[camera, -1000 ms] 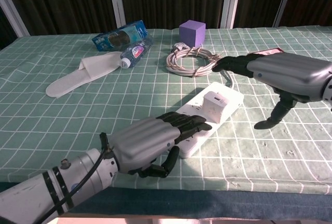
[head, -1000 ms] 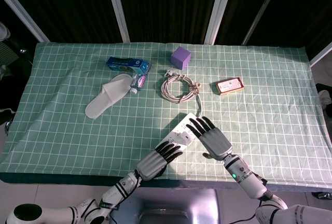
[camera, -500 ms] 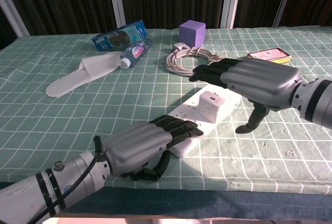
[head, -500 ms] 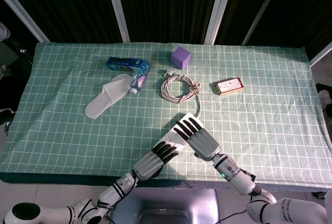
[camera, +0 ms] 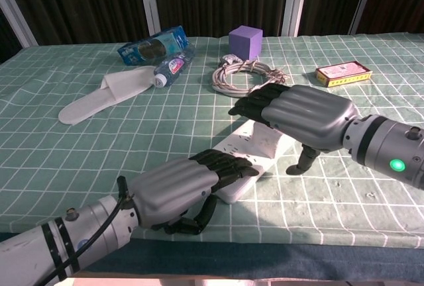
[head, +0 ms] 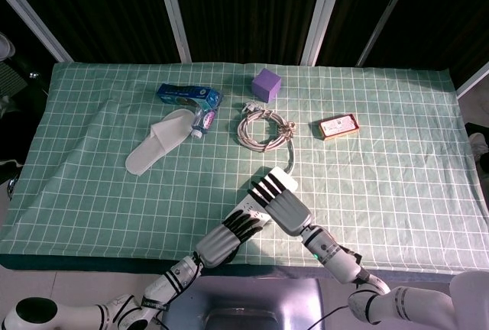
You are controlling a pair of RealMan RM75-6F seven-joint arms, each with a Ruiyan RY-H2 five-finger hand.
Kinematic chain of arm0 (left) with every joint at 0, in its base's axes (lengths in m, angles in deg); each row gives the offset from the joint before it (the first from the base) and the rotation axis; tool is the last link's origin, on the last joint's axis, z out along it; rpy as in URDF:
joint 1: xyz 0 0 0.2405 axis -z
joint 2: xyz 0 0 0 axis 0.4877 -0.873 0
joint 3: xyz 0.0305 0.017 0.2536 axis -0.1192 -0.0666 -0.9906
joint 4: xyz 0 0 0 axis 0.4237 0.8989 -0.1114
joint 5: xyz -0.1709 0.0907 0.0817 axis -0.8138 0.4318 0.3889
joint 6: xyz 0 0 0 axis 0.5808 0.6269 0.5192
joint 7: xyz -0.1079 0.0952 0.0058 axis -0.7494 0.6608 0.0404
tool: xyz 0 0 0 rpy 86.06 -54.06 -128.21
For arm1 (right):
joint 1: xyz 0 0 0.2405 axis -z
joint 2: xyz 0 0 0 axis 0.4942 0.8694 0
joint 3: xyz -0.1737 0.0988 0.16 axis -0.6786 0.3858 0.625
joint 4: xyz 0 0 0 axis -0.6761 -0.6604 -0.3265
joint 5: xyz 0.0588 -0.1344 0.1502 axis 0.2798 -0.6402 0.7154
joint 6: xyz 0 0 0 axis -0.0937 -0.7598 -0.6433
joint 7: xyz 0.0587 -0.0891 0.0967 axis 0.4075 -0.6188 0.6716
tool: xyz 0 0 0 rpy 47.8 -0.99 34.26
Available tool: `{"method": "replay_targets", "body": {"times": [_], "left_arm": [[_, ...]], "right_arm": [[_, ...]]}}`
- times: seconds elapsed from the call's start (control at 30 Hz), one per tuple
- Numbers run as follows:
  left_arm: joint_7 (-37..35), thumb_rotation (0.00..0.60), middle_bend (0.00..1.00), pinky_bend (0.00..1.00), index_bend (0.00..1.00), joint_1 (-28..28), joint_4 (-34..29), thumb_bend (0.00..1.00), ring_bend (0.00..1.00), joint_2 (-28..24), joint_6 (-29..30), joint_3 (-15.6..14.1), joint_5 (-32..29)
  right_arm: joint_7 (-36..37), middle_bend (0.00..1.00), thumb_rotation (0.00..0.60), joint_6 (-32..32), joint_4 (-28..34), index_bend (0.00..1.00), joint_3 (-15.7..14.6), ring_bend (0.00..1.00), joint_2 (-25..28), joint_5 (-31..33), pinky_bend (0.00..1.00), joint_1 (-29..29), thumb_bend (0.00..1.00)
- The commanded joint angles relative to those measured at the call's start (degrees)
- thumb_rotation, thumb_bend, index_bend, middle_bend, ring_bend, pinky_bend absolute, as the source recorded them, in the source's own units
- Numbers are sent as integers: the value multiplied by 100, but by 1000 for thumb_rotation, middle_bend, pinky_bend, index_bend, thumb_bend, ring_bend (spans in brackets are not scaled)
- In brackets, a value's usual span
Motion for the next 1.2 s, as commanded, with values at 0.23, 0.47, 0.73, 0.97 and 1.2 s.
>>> {"method": "replay_targets", "body": {"times": [0.23,0.47,0.73,0.97,1.2], "left_arm": [[-19,600,44,64,0,11,-6,859,8,-27,34,-41,-17],[0,600,44,64,0,7,-39,859,8,-47,60,-65,-44],[7,600,45,65,0,18,-43,859,9,-49,67,-95,-53],[-12,600,45,65,0,26,-18,859,8,-34,79,-102,-61],[-24,600,45,65,0,42,1,859,8,-14,64,-113,-65]], "right_arm": [[-68,332,600,-309,-345,327,-56,197,-248,-183,262,-28,274],[-190,352,600,-296,-379,358,-73,226,-304,-97,293,-36,280],[-162,436,600,-535,-568,498,-67,351,-454,-191,402,-18,317],[-253,440,600,-543,-624,519,-46,375,-518,-75,453,6,321],[-193,440,600,-567,-686,515,-64,375,-547,-84,466,7,321]]}}
